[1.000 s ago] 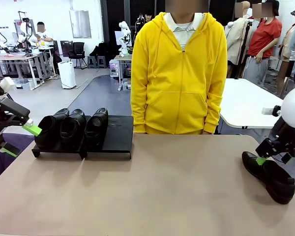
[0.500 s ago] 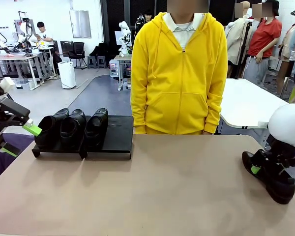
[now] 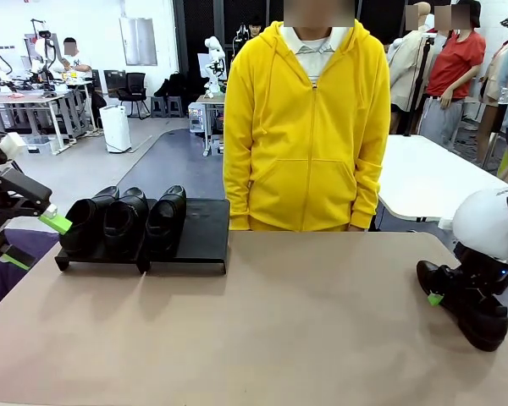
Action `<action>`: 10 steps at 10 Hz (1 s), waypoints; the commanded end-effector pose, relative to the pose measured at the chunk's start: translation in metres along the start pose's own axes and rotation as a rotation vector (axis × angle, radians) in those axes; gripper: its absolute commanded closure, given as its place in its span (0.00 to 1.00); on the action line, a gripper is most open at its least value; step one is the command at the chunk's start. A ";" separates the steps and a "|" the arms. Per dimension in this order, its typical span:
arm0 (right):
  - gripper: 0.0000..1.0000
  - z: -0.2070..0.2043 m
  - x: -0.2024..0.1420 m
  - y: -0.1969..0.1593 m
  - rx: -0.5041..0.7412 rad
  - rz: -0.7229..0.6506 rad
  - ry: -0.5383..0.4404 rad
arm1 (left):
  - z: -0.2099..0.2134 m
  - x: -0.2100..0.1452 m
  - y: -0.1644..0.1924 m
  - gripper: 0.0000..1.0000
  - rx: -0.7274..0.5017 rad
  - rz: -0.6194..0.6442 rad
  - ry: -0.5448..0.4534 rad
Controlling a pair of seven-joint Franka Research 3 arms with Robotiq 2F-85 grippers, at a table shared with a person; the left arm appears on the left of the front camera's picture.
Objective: Organize the shoes by placing them on the stand.
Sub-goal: Pick up one Shoe and place it in the middle of the table.
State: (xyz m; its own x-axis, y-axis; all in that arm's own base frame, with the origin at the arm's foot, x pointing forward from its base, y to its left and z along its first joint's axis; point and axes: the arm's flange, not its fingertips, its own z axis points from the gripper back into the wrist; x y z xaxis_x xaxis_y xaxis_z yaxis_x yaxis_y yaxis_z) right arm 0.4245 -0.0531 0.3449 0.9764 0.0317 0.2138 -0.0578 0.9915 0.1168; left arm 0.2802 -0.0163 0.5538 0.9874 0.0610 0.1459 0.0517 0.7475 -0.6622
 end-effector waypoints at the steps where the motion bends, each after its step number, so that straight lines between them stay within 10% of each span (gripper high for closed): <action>1: 0.00 -0.009 0.010 -0.007 0.036 0.023 -0.018 | 0.000 -0.001 -0.003 0.00 -0.019 0.009 -0.001; 3: 0.00 -0.008 0.011 -0.008 0.019 0.036 -0.045 | 0.000 -0.001 -0.003 0.00 -0.019 0.009 -0.001; 5: 1.00 -0.008 0.011 -0.007 0.006 0.051 -0.052 | 0.000 -0.001 -0.003 0.00 -0.019 0.009 -0.001; 10: 1.00 -0.009 0.012 -0.008 -0.001 0.067 -0.085 | 0.000 -0.001 -0.003 0.00 -0.019 0.009 -0.001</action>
State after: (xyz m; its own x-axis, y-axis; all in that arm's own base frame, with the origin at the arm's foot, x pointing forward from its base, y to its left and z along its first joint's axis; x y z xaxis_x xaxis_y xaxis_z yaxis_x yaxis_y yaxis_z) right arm 0.4351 -0.0559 0.3439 0.9605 0.0617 0.2712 -0.0897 0.9917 0.0921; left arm 0.2802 -0.0163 0.5538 0.9874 0.0609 0.1459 0.0517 0.7475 -0.6622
